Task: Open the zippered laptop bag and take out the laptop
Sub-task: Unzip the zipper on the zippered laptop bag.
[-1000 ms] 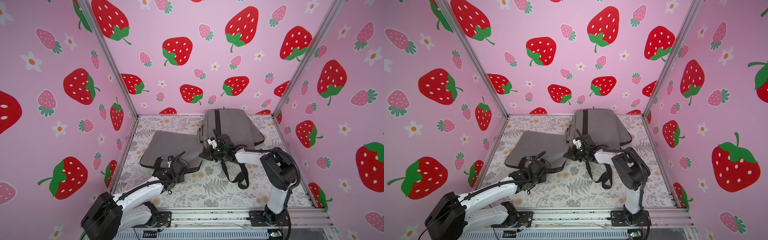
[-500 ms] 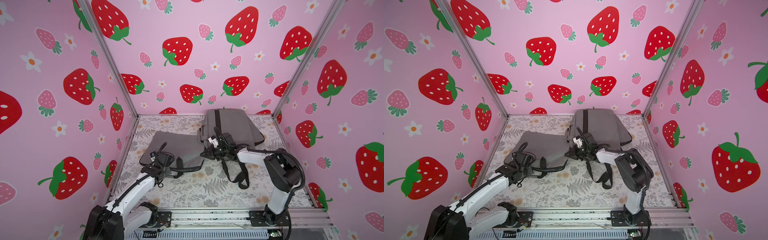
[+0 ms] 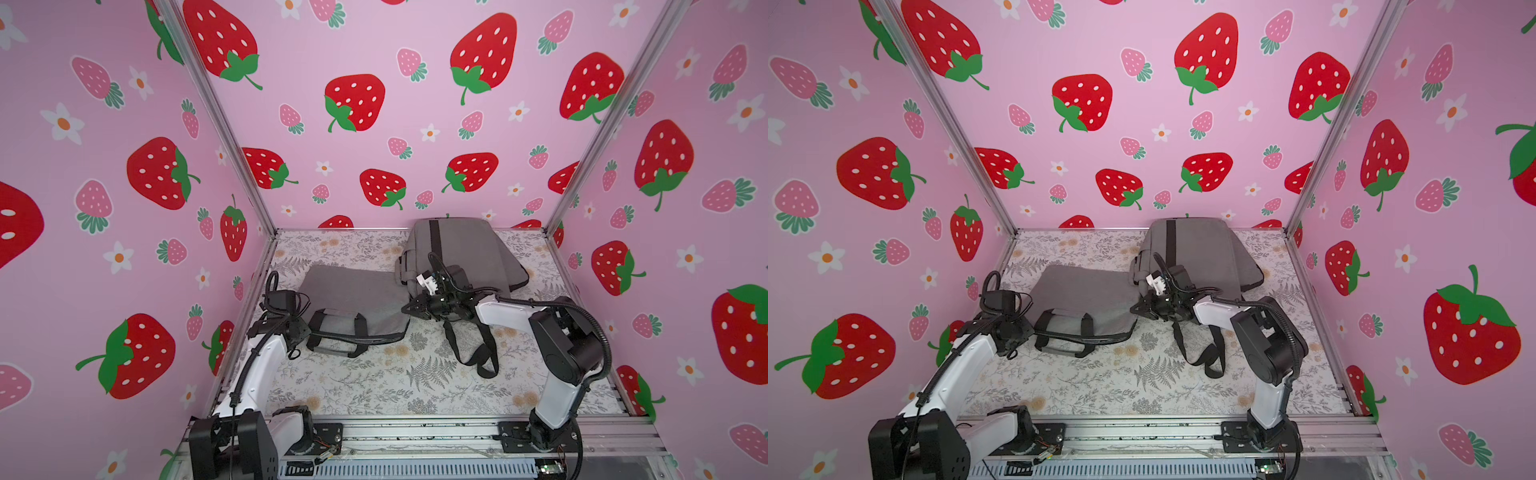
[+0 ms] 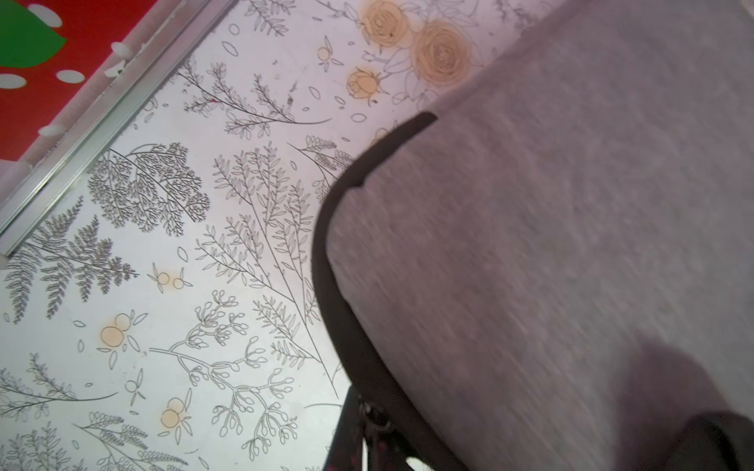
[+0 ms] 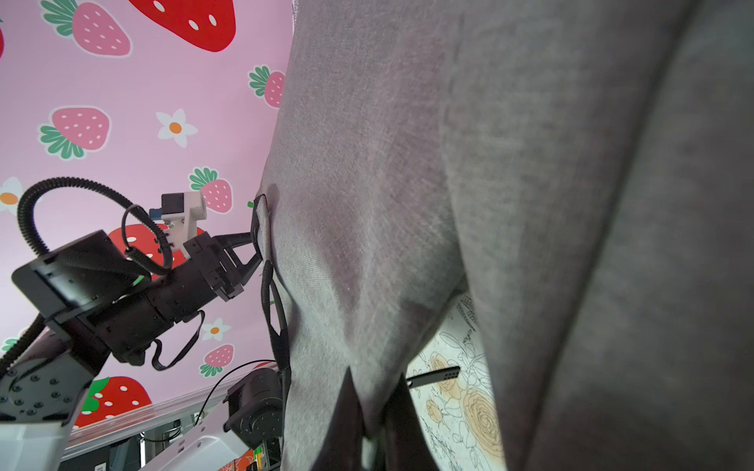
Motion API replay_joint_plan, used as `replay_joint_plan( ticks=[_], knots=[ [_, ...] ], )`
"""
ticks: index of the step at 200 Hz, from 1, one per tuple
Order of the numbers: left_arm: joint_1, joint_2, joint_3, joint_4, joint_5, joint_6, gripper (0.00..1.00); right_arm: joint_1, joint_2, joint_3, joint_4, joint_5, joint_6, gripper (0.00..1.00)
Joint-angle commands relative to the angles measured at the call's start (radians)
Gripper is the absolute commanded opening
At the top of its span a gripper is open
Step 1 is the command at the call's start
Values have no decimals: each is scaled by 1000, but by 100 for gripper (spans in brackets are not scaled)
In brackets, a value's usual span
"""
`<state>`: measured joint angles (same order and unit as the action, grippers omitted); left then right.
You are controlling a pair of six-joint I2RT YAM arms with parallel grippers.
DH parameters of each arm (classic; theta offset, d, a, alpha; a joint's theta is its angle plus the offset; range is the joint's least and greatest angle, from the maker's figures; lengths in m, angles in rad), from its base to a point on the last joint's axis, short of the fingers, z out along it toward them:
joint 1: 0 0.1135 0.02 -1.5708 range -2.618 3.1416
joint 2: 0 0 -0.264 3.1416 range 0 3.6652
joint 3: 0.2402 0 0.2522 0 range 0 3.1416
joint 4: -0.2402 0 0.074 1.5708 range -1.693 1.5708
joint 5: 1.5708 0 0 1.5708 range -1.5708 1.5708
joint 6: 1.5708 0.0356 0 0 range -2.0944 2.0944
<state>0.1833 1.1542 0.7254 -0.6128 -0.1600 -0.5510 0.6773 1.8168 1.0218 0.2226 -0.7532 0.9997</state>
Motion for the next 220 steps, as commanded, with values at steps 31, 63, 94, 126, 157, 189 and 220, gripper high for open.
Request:
replay_joint_plan(
  ticks=[31,63,94,126,157,189,220],
  knots=[
    [186,62,84,10,-22,24,0,-36,-71,1,0,1,-56,0],
    [224,116,154,-2,-27,57,0,-35,-76,-5,-12,-10,-81,0],
    [222,190,228,-37,36,104,11,-32,-64,3,-16,-23,-92,0],
    [194,121,211,-50,60,110,29,-18,-45,11,24,-37,-54,0],
    [183,50,206,-98,126,127,50,-6,-41,22,21,-13,-41,0],
    [112,-27,217,-127,168,191,73,-4,-15,44,21,-3,-32,0],
    [-108,-62,251,-141,67,320,81,0,-2,85,-9,4,-50,0]
  ],
)
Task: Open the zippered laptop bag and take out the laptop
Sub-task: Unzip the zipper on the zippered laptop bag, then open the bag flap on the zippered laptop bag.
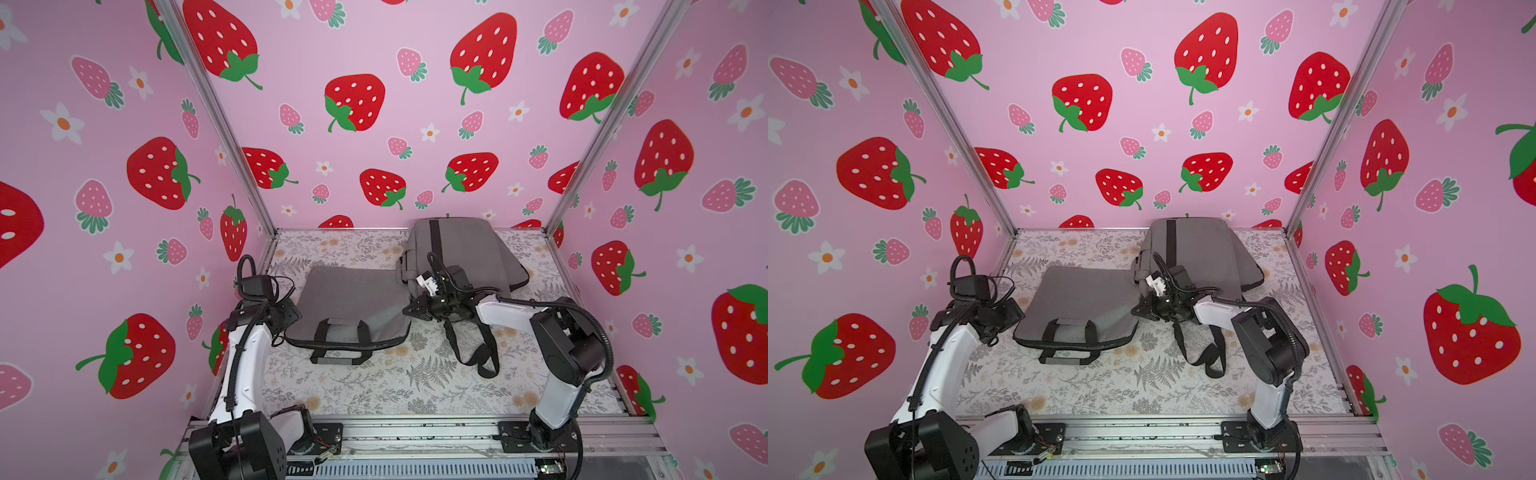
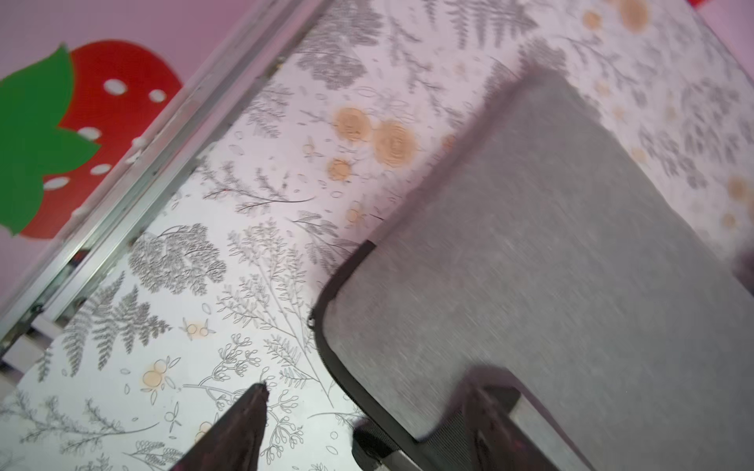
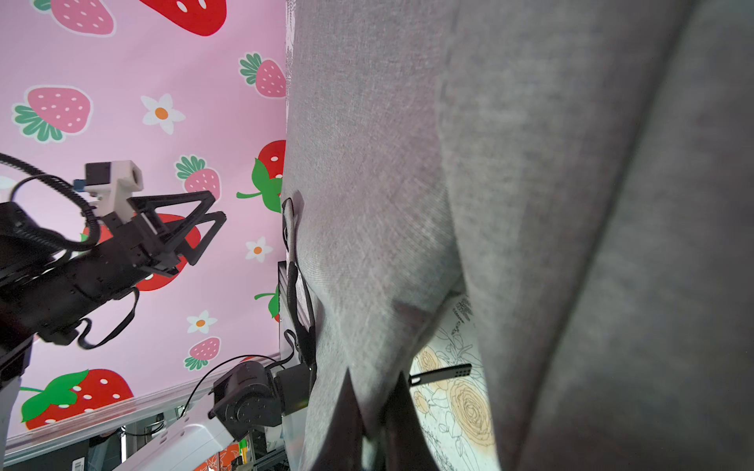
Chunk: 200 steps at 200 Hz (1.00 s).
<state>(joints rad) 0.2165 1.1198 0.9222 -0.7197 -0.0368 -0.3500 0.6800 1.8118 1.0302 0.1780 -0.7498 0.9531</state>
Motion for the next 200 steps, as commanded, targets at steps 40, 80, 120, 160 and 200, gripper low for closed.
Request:
replay_joint_plan(
  ticks=[40,80,120,160,200],
  knots=[
    [-335,-65,-6,99,-20,321,81,3,27,138,-16,17,-29,0],
    [-478,-47,-40,114,8,557,81,4,83,230,-71,36,-63,0],
    [-581,2,-81,86,-88,749,82,3,124,294,-95,39,-70,0],
    [-628,54,-134,155,-126,896,82,-3,161,351,-104,28,-59,0],
    [-645,113,-187,286,-180,1023,82,-8,174,380,-104,12,-43,0]
  ],
)
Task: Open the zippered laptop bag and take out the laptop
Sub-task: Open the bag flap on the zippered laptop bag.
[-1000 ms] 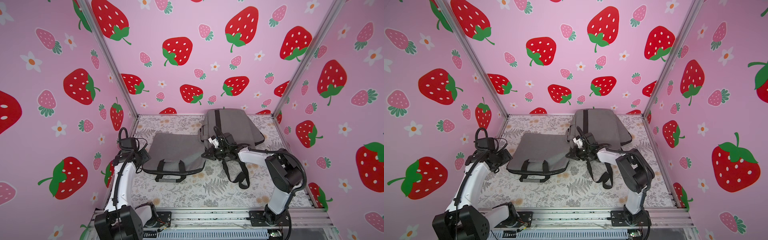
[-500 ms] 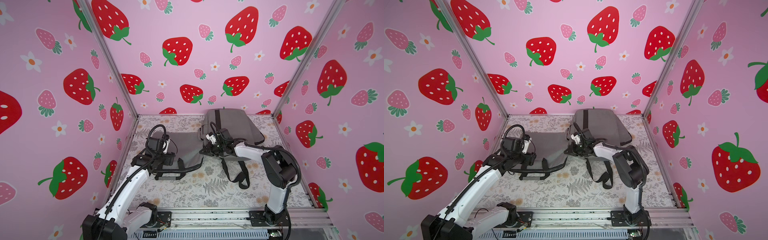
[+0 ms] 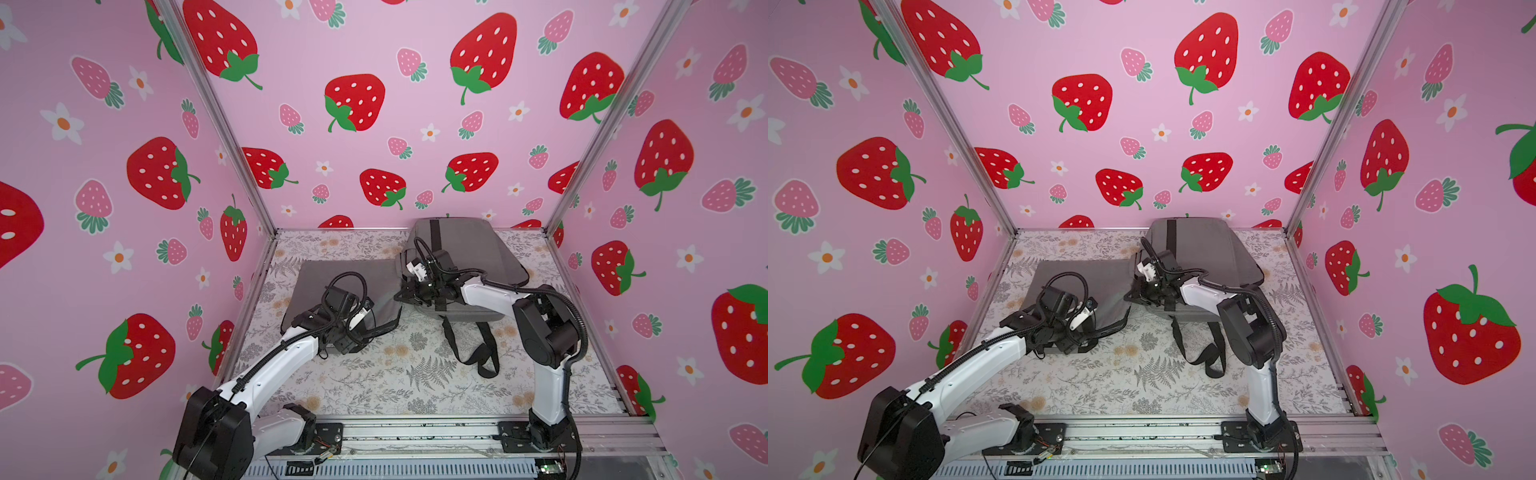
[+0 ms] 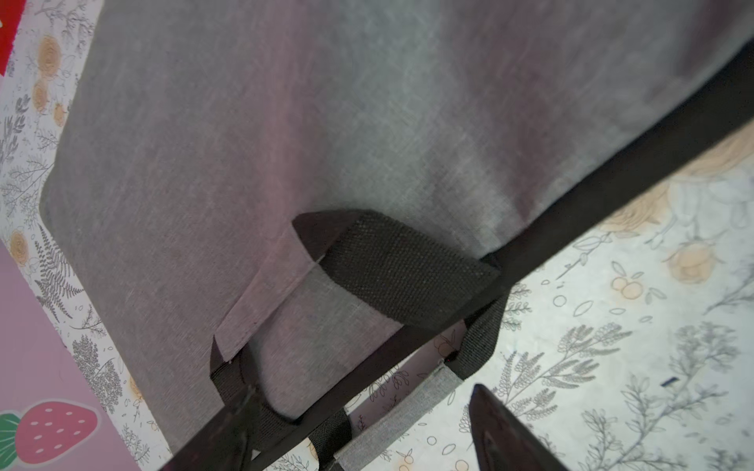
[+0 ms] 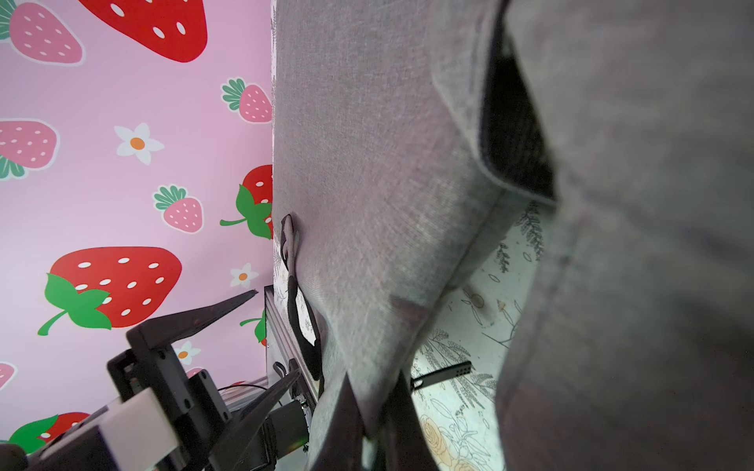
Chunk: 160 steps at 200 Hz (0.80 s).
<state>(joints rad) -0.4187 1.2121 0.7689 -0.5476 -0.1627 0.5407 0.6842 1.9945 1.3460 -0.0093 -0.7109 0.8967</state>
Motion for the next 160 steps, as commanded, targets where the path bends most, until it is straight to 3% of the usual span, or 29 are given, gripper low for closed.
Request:
replay_joint_plan(
  ticks=[1,44,70,104,139,160],
  knots=[
    [-10,22,-37,119,-55,136,82,-12,-8,65,83,-27,14,0],
    [-12,87,-57,184,-55,207,82,-24,6,78,85,-42,29,0],
    [-14,141,-52,238,-165,228,80,-29,13,82,86,-50,32,0],
    [-9,172,-37,284,-214,225,74,-30,18,76,94,-58,34,0],
    [2,153,-8,265,-207,201,56,-31,29,76,108,-64,42,0],
    [18,157,27,213,-190,175,29,-31,38,76,115,-66,46,0]
  ],
)
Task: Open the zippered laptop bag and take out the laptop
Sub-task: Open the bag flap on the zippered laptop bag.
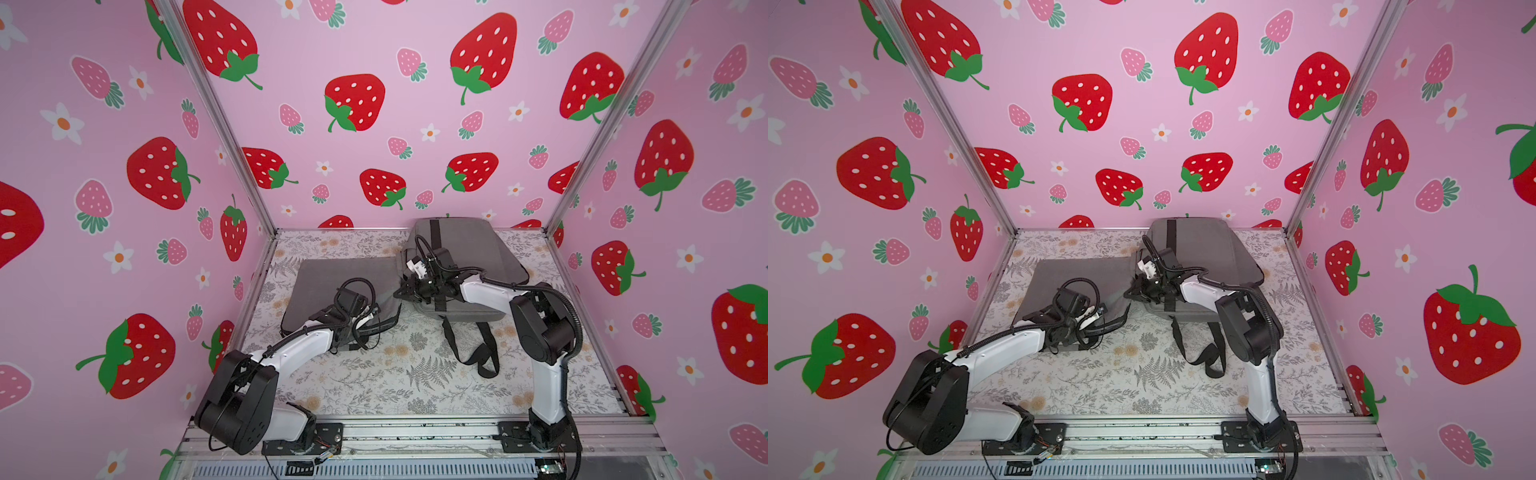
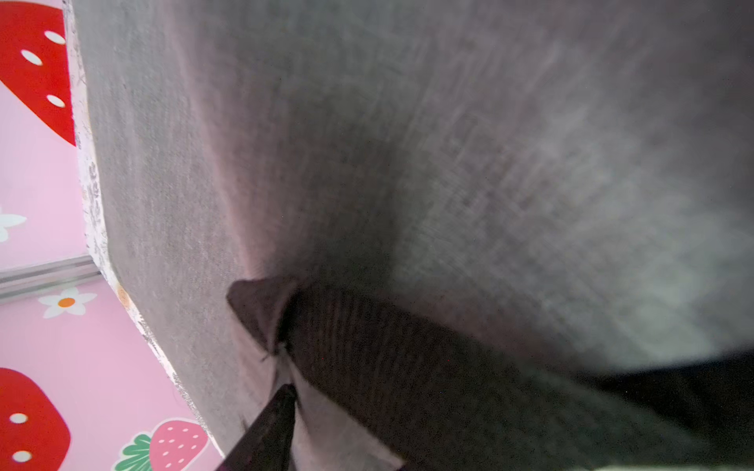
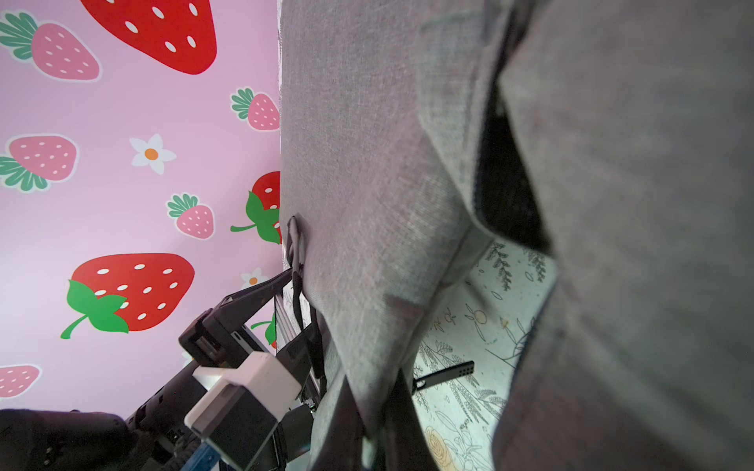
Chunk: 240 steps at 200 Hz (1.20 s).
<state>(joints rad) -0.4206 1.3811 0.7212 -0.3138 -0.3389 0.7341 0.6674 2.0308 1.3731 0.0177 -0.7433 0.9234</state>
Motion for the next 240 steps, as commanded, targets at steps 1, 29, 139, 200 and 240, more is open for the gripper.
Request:
replay_joint_plan(
  ticks=[1,29,139,200,240],
  knots=[
    [20,-12,78,-24,-13,-20,28,-15,2,49,88,-34,19,0],
    [20,-14,135,-105,-16,-82,0,-13,8,52,96,-29,22,0],
    [-49,-94,317,-429,140,-628,0,33,100,175,20,234,-47,23],
    [-25,68,471,-502,196,-835,0,38,71,246,-31,369,-107,53],
    [43,114,529,-478,311,-914,0,-3,-137,113,-67,467,-163,77]
  ],
)
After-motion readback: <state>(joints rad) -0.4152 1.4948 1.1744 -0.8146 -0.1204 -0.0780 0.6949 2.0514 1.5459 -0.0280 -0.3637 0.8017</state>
